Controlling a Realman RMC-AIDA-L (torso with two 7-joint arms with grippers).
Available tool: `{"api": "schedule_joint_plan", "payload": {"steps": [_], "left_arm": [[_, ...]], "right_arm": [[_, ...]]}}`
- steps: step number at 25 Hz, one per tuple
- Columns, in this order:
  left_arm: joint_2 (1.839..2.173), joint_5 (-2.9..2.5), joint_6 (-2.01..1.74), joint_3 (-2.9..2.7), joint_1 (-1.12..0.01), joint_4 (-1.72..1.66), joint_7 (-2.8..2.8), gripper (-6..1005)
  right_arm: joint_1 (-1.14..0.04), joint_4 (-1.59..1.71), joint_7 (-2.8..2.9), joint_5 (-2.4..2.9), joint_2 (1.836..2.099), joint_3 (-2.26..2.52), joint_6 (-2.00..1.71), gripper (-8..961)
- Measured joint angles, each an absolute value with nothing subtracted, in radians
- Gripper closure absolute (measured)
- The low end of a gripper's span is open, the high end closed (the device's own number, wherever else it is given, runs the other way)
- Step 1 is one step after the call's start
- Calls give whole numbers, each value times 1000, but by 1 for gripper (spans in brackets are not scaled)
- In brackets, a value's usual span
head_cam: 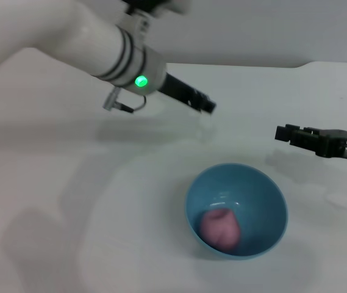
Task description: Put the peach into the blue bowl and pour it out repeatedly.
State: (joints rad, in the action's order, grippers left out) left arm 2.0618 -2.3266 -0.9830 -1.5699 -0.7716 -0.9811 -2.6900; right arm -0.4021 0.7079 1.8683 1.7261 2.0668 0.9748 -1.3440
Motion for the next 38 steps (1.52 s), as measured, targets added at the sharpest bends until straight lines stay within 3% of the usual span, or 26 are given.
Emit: {"api": "schedule_joint_plan", "payload": {"steps": [9,21,31,38], "left_arm": [[2058,-1782,-974,-1091,-623,-830,-2331,540],[2055,-1107,-1197,-548,-446,-430,-1725,528],[2060,-995,-1154,-464,-442,-253,-773,517],[2067,-995,-1141,-470,-452,-123,-141,510]], "right_arm": [[-423,590,1732,1634,2072,974,-1266,583],[-420,192,1309,821,2075,974,-1236,582],[-440,38,722,696,2091,974,-1249,583],[-487,-212,275,501,2092,812,-1459,583]]}}
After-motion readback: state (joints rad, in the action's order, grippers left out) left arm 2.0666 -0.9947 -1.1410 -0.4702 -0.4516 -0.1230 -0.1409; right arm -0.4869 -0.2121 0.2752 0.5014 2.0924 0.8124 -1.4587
